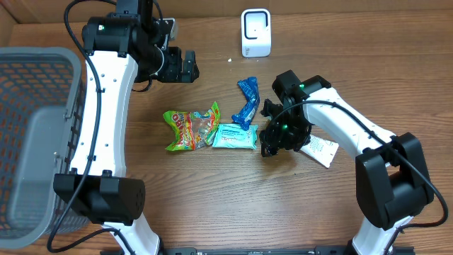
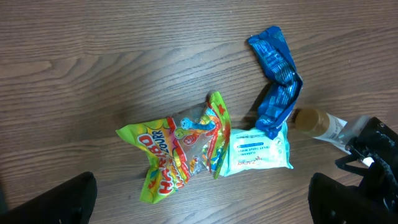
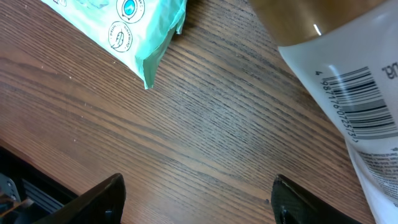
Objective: Scan the item barcode
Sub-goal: 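Grasp the white tube's cap end with the right gripper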
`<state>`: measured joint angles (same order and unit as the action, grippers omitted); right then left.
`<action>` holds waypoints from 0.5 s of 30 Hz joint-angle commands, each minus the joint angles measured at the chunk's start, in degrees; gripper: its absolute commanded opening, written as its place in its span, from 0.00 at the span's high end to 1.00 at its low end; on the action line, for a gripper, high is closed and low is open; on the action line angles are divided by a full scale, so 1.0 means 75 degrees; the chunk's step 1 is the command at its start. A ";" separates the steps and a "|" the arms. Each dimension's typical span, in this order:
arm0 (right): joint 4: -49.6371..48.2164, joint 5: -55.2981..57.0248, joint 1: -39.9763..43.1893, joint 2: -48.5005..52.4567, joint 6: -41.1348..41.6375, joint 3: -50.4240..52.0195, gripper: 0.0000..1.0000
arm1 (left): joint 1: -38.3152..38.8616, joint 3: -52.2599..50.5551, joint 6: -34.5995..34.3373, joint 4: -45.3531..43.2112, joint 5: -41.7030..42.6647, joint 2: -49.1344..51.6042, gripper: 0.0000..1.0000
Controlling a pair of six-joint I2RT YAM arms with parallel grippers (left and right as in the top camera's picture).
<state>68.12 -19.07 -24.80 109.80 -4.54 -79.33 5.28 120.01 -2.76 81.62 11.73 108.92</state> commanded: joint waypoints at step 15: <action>-0.1760 0.0743 0.0038 -0.0017 0.0122 0.0484 0.20 | 0.0050 0.0128 0.0146 0.0000 -0.0020 -0.0035 0.00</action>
<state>56.88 -17.10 -24.77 109.82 -4.49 -75.79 5.26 120.01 -2.76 81.62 11.75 108.92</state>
